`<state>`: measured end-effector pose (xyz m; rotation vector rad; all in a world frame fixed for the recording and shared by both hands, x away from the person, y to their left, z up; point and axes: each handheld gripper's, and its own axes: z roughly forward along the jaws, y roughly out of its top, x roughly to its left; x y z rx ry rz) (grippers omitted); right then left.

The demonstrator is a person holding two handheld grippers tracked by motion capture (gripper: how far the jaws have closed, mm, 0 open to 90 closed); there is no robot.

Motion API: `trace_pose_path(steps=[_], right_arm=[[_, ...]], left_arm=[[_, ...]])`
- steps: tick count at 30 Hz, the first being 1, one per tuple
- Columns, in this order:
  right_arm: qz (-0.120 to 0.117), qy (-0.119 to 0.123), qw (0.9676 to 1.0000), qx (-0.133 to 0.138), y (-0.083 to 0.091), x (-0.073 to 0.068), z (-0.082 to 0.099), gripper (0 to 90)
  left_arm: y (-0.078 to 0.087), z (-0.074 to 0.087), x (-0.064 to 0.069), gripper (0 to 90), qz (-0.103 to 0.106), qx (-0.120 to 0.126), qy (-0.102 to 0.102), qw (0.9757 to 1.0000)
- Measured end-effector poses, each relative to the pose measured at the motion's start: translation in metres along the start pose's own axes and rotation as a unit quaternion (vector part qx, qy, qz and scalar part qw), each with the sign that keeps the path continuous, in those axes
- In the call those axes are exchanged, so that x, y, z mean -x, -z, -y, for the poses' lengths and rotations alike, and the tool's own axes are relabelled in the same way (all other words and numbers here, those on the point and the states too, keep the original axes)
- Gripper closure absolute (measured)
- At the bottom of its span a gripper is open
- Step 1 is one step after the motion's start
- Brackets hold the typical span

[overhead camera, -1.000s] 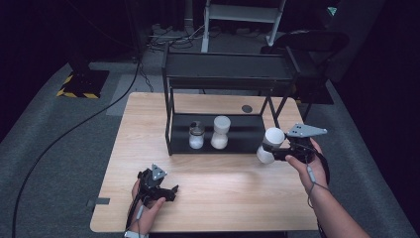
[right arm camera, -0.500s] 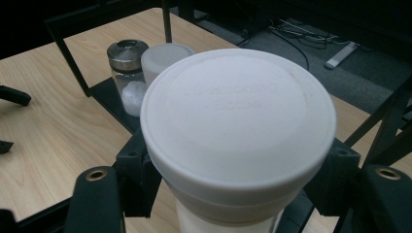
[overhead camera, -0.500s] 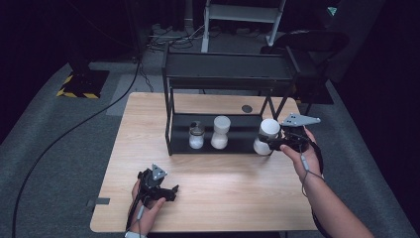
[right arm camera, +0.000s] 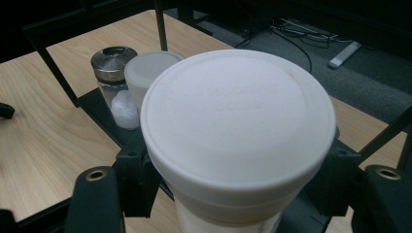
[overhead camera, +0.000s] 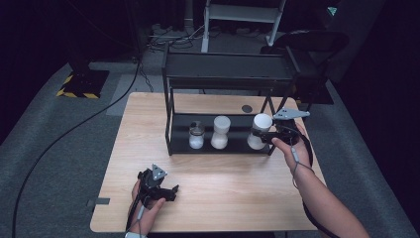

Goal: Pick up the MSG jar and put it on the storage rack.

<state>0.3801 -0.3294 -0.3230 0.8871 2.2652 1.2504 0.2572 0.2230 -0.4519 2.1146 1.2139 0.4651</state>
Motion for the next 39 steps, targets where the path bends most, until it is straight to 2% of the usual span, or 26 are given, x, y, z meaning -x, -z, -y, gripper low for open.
trace_pose_path(steps=[19, 39], right_arm=[[-0.001, -0.010, 0.9997, -0.020, -0.047, 0.005, 0.004, 32.6], [-0.008, -0.013, 0.9991, -0.039, -0.079, 0.000, 0.008, 32.4]], left_arm=[[0.000, 0.000, 0.000, 0.3, -0.001, 0.000, 0.000, 1.0000], [0.000, 0.000, 0.000, 0.3, -0.001, 0.000, 0.001, 1.0000]])
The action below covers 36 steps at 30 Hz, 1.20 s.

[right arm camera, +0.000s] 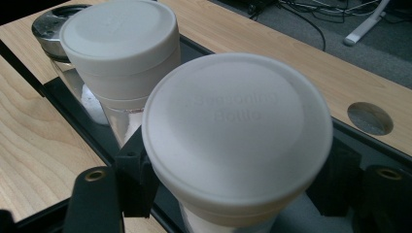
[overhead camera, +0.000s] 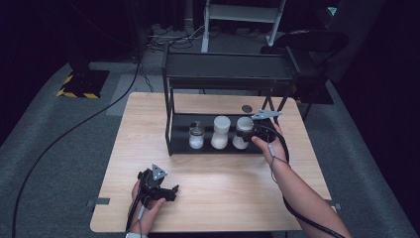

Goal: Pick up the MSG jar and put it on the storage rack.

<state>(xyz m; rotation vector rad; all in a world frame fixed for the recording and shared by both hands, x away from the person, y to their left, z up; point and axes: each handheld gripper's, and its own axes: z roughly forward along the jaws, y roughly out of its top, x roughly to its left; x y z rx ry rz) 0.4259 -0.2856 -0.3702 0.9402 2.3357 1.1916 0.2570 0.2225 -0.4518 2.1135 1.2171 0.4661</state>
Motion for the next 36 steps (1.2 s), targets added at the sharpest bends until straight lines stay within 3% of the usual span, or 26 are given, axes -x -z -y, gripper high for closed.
trace_pose_path(steps=[15, 21, 27, 36], right_arm=[[0.002, -0.017, 0.9999, 0.000, -0.005, 0.005, 0.003, 32.0], [0.000, -0.022, 0.9997, 0.006, -0.001, 0.009, 0.002, 21.9], [0.005, -0.022, 0.9996, 0.015, 0.012, 0.007, -0.002, 9.7], [0.010, -0.005, 0.9993, 0.035, 0.042, 0.003, -0.006, 2.2]], left_arm=[[0.000, 0.000, 0.000, 0.3, 0.000, 0.000, -0.001, 1.0000], [0.000, 0.000, 0.000, 0.3, 0.000, 0.000, 0.000, 1.0000], [0.000, 0.000, 0.000, 0.3, 0.000, 0.000, 0.000, 1.0000], [0.000, 0.000, 0.000, 0.3, 0.000, -0.001, 0.000, 1.0000]])
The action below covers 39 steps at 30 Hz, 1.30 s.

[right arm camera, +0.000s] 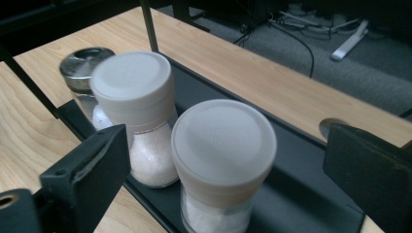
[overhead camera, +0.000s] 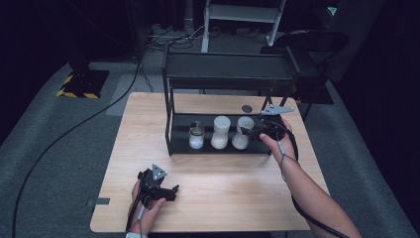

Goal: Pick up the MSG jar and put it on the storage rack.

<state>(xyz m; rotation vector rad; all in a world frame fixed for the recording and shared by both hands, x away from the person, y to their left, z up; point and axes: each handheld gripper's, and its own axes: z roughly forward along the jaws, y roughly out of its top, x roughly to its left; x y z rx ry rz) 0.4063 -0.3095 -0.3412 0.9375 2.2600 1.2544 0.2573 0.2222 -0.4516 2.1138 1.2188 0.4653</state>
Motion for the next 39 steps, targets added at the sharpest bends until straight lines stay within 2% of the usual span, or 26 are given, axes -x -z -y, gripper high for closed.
trace_pose_path(steps=[17, 27, 39], right_arm=[[-0.016, 0.025, 0.9994, 0.019, 0.051, -0.017, 0.004, 2.0], [-0.023, 0.027, 0.9992, 0.019, 0.068, -0.022, 0.013, 2.0], [-0.014, 0.027, 0.9994, 0.017, 0.081, -0.029, 0.036, 2.0]], left_arm=[[0.000, 0.000, 0.000, 0.3, 0.000, 0.000, 0.000, 1.0000], [0.000, 0.000, 0.000, 0.3, 0.000, 0.000, 0.000, 1.0000], [0.000, 0.000, 0.000, 0.3, 0.000, 0.000, 0.000, 1.0000]])
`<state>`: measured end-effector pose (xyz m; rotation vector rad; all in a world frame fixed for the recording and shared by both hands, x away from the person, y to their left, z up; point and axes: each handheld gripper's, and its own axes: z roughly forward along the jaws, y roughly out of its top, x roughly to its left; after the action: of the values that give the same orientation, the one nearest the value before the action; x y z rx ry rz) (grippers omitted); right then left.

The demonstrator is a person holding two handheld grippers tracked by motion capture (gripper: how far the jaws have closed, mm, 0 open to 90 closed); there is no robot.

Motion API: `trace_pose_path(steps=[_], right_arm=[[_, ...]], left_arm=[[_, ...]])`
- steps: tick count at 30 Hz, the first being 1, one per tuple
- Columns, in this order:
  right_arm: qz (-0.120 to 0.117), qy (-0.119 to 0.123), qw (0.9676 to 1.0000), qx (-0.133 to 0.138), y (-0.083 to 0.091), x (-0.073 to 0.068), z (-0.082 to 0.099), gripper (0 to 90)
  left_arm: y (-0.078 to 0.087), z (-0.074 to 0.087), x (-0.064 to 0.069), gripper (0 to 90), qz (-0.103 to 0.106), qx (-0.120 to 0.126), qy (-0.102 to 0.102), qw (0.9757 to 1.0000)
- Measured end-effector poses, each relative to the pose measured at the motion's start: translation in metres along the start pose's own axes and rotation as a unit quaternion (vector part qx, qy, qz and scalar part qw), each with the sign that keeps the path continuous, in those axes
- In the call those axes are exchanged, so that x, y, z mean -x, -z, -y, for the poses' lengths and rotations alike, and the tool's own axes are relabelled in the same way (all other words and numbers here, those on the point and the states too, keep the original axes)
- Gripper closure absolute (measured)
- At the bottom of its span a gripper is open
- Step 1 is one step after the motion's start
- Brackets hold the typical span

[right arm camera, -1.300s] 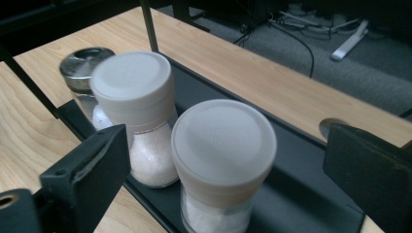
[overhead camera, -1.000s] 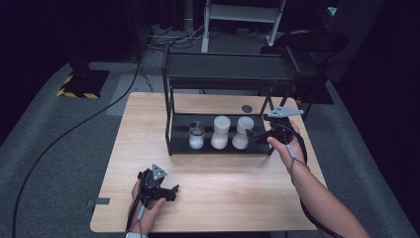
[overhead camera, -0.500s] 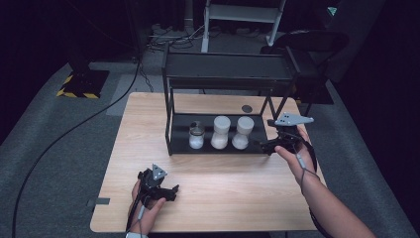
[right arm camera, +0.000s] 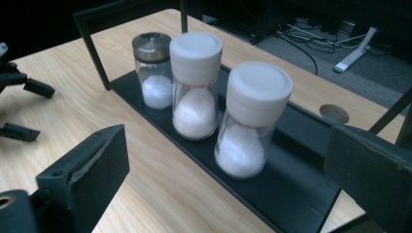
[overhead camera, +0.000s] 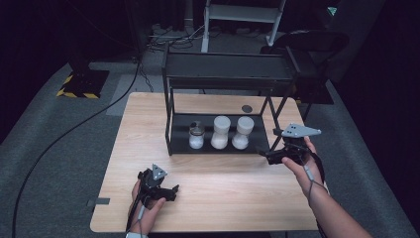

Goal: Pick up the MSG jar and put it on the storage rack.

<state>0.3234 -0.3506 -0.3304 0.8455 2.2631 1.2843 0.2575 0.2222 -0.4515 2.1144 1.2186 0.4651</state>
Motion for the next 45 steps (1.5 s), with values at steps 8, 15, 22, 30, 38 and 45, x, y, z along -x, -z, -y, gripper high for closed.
trace_pose_path(steps=[8, 15, 22, 30, 38, 45], right_arm=[[-0.003, 0.001, 1.0000, -0.009, 0.002, -0.004, 0.019, 2.0], [-0.005, 0.005, 0.9999, -0.013, 0.000, -0.007, 0.034, 2.0], [-0.009, 0.009, 0.9996, -0.025, -0.005, -0.009, 0.045, 2.0], [-0.009, 0.006, 0.9990, -0.044, -0.010, -0.011, 0.058, 2.0], [-0.008, 0.009, 0.9978, -0.065, -0.019, -0.016, 0.071, 2.0], [-0.012, 0.009, 0.9969, -0.077, -0.023, -0.017, 0.083, 2.0]], left_arm=[[0.000, 0.000, 0.000, 0.3, 0.000, 0.001, 0.000, 1.0000], [0.000, 0.000, 0.000, 0.3, -0.001, 0.001, 0.001, 1.0000], [-0.001, 0.000, 0.000, 0.3, -0.001, 0.001, 0.001, 1.0000], [-0.001, 0.000, 0.000, 0.3, -0.001, 0.002, 0.000, 1.0000], [-0.001, 0.000, 0.000, 0.3, -0.001, 0.002, 0.001, 1.0000], [-0.001, 0.000, 0.000, 0.3, -0.001, 0.002, 0.001, 1.0000]])
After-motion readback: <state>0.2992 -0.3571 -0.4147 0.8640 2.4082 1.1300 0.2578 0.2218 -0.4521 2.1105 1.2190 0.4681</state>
